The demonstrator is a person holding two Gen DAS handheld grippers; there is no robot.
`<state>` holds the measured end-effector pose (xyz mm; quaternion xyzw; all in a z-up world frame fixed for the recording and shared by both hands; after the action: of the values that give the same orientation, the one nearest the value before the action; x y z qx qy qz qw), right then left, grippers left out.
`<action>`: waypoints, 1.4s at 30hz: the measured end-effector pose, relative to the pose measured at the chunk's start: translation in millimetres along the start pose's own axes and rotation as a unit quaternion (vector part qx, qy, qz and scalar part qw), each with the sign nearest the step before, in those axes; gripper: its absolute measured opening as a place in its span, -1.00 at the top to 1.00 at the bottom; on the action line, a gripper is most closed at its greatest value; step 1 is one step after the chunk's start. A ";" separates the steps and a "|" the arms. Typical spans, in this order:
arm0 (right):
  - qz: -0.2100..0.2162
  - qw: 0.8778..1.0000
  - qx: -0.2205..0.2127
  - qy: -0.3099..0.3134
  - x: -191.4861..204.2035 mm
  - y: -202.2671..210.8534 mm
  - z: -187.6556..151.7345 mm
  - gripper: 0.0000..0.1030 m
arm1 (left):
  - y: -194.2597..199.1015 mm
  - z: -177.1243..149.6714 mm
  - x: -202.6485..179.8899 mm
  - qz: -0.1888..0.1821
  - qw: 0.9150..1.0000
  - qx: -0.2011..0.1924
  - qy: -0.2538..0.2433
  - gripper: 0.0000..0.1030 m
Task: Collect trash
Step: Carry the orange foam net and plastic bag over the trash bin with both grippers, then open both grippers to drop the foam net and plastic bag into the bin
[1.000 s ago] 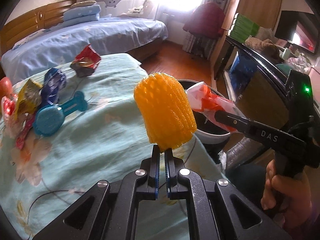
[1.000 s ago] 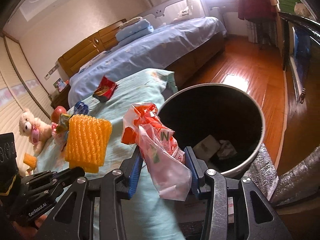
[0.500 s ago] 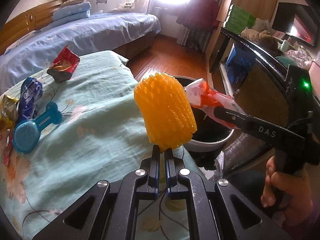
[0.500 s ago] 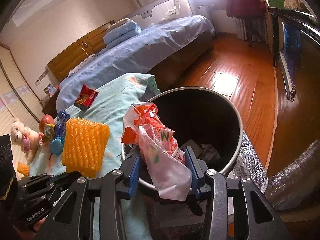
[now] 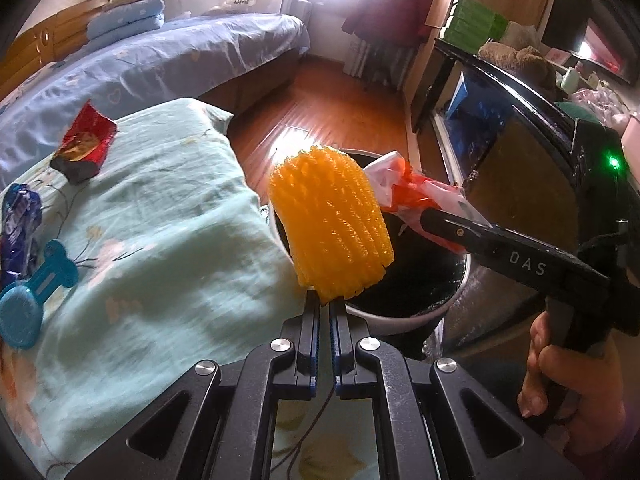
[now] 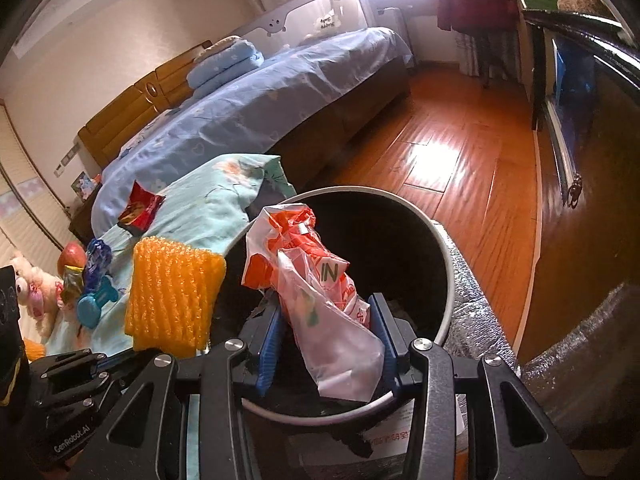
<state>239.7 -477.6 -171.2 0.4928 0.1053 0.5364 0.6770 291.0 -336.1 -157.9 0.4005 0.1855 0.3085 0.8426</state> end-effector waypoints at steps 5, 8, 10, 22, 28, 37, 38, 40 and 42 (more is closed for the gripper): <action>-0.003 1.000 0.004 -0.005 -4.8 -4.5 2.9 0.17 | -10.1 6.6 -4.4 -0.006 1.000 0.006 0.001 0.93; -0.005 1.000 0.004 -0.007 -5.7 -6.0 6.2 0.17 | -14.3 9.8 -6.9 -0.007 1.000 0.008 -0.001 0.93; -0.007 1.000 0.004 -0.008 -7.1 -7.4 7.7 0.17 | -17.6 11.7 -6.8 -0.008 1.000 0.010 -0.001 0.93; -0.012 1.000 0.007 -0.009 -10.5 -13.8 12.4 0.13 | -27.4 16.6 -9.8 -0.009 1.000 0.015 0.002 0.92; -0.008 1.000 0.009 -0.019 -12.1 -15.0 13.2 -0.07 | -15.7 13.2 -7.1 -0.005 1.000 0.001 0.013 0.24; 0.014 1.000 0.003 -0.016 5.7 -4.2 4.0 -0.47 | 28.7 -27.8 20.0 0.024 0.998 -0.020 0.048 -0.03; 0.017 1.000 0.003 -0.012 10.7 -3.4 1.3 -0.48 | 33.4 -33.8 23.3 0.027 0.998 -0.021 0.055 -0.06; 0.026 1.000 0.006 -0.004 22.0 -2.1 -5.1 -0.54 | 45.6 -48.6 34.6 0.039 0.996 -0.023 0.072 -0.07; 0.038 0.999 0.011 0.007 35.7 -1.2 -14.0 -0.56 | 57.7 -61.7 44.3 0.048 0.995 -0.026 0.087 -0.07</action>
<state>245.3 -440.1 -165.3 0.5001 0.0969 0.5635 0.6504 267.9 -243.7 -152.9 0.3584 0.2310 0.3867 0.8178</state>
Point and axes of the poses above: each gripper's, at about its wrist camera, not at the fingertips, and y roughly against the way its jaws point, x to its left, z to its top, the point moved 9 cm from there along -y, roughly the way its jaws point, and after that the axes turned 12 degrees about -y, right-handed, at the moved point
